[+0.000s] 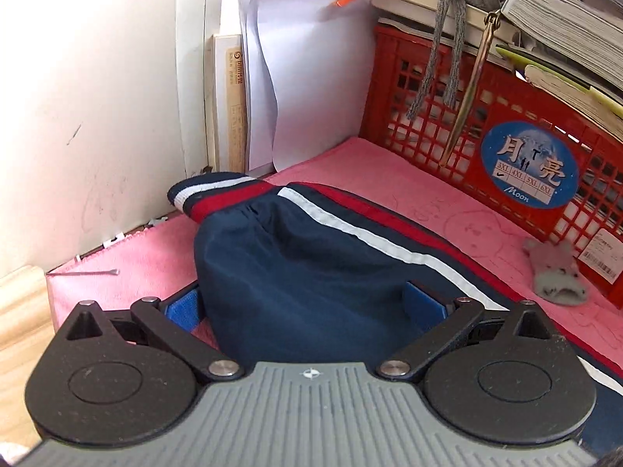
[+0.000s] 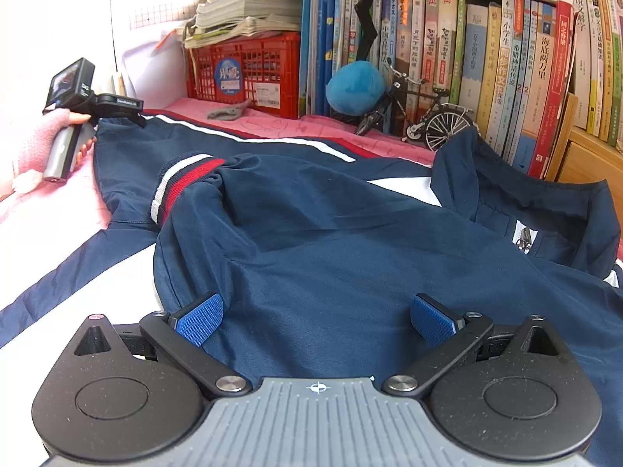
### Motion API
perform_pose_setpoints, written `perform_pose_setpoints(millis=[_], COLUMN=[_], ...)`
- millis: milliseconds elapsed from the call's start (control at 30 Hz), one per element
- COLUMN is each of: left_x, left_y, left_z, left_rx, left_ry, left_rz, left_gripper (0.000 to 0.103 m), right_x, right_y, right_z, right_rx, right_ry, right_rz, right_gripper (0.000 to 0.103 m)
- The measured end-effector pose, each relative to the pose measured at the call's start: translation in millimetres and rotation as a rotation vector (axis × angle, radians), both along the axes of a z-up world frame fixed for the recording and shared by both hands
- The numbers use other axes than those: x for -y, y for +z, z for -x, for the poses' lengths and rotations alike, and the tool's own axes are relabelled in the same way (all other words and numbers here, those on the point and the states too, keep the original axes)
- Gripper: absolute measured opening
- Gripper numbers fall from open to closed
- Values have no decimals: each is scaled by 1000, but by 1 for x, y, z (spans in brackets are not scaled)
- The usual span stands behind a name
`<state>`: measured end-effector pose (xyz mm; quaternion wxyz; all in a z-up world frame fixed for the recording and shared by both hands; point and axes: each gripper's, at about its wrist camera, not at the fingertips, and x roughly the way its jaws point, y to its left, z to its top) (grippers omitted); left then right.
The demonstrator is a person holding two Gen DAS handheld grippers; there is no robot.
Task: Fold clothes
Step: 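Grasp the second striped sleeve cuff with the left gripper, then carry the cuff across the jacket front with the left gripper and release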
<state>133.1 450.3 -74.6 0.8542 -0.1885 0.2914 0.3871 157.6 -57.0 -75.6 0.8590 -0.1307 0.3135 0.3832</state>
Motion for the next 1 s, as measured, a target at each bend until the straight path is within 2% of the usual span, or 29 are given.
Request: perform_pose_setpoints(millis=[67,133,167,200,267,400,567,700,833,933,1000], left_x=[-1,-1,-1,-3,-7,1,50,139,245,326,375], left_y=[0,3,5,7,13,35,79,118,137,125,106], left_z=[-1,0,0,3,11,24,34,36,39,33,25], left_rx=[-1,6,-3,11,69,205,325,411,459,411,346], left_ry=[8,32,52,62,64,-31,-229,-491,-777,-952,-1029], left_rz=[-2,-17,-31,-22,24,30,-25,-120,-131,-169,-203], left_gripper=[101,81,48,22,6,4,4,4,5,8,12], right_x=[0,0,0,0,0,0,0,1,16,64,104], right_y=[0,0,0,0,0,0,0,0,5,16,24], right_z=[0,0,0,0,0,0,0,-1,-1,3,8], right_rx=[0,0,0,0,0,0,0,-5,-30,-104,-146], right_ry=[0,-1,-1,-1,-1,-1,-1,-3,-120,-252,-353], right_rz=[0,0,0,0,0,0,-1,-7,-51,-205,-308], right_gripper=[103,103,103,103,103,103,103,103,103,103,103])
